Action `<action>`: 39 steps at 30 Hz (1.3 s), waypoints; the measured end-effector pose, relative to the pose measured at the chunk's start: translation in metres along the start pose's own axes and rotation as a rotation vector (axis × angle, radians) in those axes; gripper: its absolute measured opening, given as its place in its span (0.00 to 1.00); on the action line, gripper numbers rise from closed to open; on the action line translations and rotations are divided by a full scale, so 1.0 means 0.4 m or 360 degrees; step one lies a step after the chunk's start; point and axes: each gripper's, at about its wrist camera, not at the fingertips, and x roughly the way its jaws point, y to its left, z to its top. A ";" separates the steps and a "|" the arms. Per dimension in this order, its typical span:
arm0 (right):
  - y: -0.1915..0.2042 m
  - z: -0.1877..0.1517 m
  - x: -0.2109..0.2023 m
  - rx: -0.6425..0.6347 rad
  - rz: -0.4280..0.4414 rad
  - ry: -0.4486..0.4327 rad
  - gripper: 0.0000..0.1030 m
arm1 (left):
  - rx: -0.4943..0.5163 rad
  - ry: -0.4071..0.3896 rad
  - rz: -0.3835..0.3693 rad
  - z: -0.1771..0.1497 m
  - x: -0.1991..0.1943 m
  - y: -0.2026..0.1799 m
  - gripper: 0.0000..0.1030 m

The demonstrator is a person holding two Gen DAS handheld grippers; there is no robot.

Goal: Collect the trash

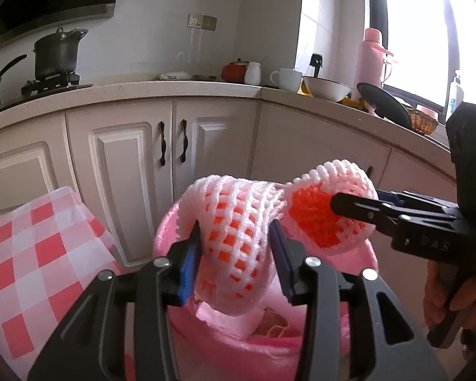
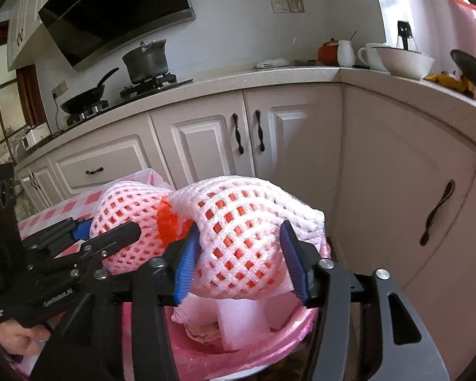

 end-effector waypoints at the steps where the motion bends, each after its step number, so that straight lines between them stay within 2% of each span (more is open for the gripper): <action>1: -0.005 -0.001 0.003 0.0014 0.0014 0.0000 0.62 | -0.0012 0.0006 -0.0007 0.001 0.004 0.009 0.48; 5: -0.020 -0.001 0.002 0.0061 0.0060 -0.0016 0.65 | -0.0055 0.0016 -0.0048 0.002 0.011 0.039 0.62; 10: -0.028 0.004 -0.039 0.0116 0.0069 -0.0070 0.66 | -0.0043 0.0005 -0.0030 0.000 -0.003 0.046 0.67; 14: -0.013 -0.001 -0.101 0.0116 0.0036 -0.0127 0.69 | -0.0033 -0.0048 0.0020 -0.002 -0.053 0.045 0.85; 17: 0.008 -0.010 -0.142 0.0112 -0.0003 -0.0156 0.74 | -0.0012 -0.0086 0.0072 -0.002 -0.101 0.043 0.95; 21: 0.043 -0.033 -0.206 0.0119 -0.0048 -0.0190 0.83 | 0.0017 -0.0090 0.0166 0.001 -0.171 0.037 0.95; 26: 0.086 -0.071 -0.278 0.0126 -0.0105 -0.0202 0.83 | -0.0005 -0.0156 0.0224 -0.006 -0.281 0.034 0.96; 29: 0.127 -0.105 -0.330 0.0112 -0.0223 -0.0232 0.83 | -0.0037 -0.0205 0.0223 -0.017 -0.356 0.032 0.96; 32: 0.167 -0.148 -0.366 0.0150 -0.0263 -0.0227 0.82 | -0.0065 -0.0240 0.0243 -0.029 -0.421 0.025 0.96; 34: 0.198 -0.181 -0.387 0.0151 -0.0291 -0.0221 0.82 | -0.0071 -0.0257 0.0227 -0.046 -0.460 0.019 0.96; 39: 0.285 -0.236 -0.432 0.0071 -0.0391 -0.0207 0.82 | -0.0054 -0.0269 0.0288 -0.096 -0.552 0.001 0.96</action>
